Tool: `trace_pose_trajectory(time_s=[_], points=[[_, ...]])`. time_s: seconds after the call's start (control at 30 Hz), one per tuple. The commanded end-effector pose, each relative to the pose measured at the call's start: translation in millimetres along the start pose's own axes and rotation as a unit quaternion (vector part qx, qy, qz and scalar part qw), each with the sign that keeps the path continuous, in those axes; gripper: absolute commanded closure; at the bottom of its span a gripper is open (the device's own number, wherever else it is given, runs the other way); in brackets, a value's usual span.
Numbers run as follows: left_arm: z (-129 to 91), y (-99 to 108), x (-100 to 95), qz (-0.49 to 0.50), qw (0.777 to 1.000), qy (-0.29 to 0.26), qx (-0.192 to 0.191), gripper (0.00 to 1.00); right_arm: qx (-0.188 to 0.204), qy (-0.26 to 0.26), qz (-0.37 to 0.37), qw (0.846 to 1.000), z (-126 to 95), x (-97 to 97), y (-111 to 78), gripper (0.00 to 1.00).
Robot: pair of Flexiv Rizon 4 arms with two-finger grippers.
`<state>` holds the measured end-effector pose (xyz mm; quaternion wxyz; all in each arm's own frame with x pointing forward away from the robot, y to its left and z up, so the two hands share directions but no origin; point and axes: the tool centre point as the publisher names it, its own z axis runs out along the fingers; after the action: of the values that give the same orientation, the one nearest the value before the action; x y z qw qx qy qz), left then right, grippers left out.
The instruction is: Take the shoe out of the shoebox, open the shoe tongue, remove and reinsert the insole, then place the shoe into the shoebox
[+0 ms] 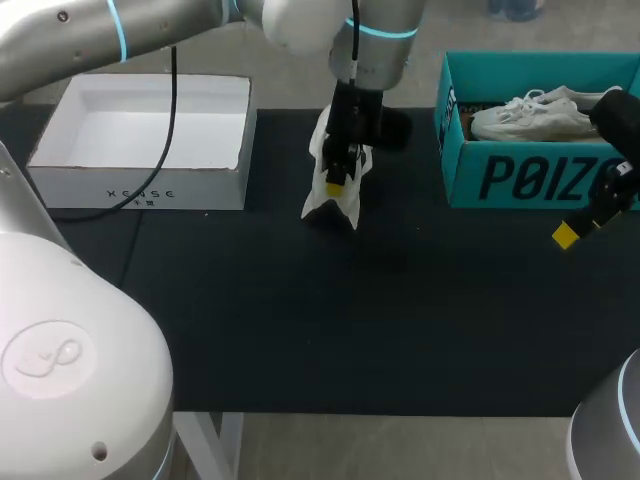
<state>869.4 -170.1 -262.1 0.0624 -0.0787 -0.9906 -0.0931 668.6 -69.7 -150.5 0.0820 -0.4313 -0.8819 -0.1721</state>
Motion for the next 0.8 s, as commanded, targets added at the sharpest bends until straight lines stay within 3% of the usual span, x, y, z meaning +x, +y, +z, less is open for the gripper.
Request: trace_pose_trajectory(time_s=[0.03,0.2,0.6,0.8], points=[[-2,1,0.8,0.0,1.0,-0.001,0.0,1.0,0.001,0.0,0.001,1.0,1,-0.3,1.0,0.0],[-2,1,0.8,0.0,1.0,-0.001,0.0,1.0,0.001,0.0,0.001,1.0,1,-0.3,1.0,0.0],[-83,51,-8.6,0.016,0.995,-0.095,0.011,1.0,0.001,0.0,0.001,1.0,1,-0.3,1.0,0.0],[-102,67,-11.2,0.027,0.994,-0.101,0.007,1.0,0.001,0.0,0.001,1.0,1,-0.3,1.0,0.0]])
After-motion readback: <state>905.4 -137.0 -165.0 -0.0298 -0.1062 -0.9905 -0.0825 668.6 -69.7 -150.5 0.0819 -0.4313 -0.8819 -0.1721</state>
